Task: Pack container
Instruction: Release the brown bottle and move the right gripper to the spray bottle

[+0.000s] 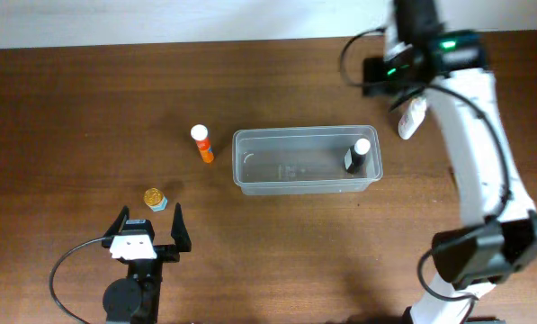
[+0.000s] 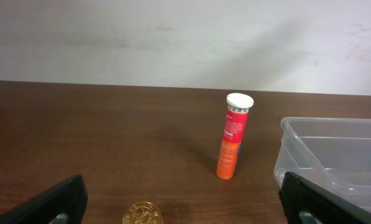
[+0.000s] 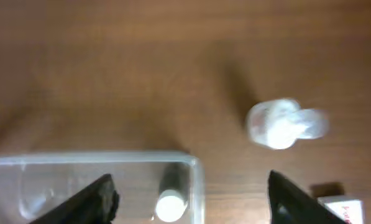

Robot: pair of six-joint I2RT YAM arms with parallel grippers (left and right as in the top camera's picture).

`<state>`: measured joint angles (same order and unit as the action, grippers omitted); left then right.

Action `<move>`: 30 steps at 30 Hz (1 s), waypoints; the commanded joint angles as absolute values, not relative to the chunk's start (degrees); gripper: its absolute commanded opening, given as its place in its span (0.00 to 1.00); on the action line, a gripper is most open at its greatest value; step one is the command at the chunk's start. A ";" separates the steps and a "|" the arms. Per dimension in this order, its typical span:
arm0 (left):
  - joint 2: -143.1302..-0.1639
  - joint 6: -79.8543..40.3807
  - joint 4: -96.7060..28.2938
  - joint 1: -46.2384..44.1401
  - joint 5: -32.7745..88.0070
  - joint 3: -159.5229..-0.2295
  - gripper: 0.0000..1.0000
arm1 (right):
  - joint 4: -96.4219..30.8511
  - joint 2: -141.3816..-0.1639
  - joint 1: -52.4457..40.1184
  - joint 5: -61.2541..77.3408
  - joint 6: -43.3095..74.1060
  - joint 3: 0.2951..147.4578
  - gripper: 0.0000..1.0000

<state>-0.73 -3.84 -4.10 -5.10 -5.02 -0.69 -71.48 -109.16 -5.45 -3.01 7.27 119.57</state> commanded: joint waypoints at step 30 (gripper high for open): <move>-0.34 -2.96 -4.16 -4.82 -5.63 -0.51 1.00 | -73.56 -125.78 8.73 2.31 -2.79 121.67 0.74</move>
<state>-0.73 -3.84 -4.10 -5.10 -5.02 -0.69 -73.65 -123.92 9.06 3.25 -2.17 121.49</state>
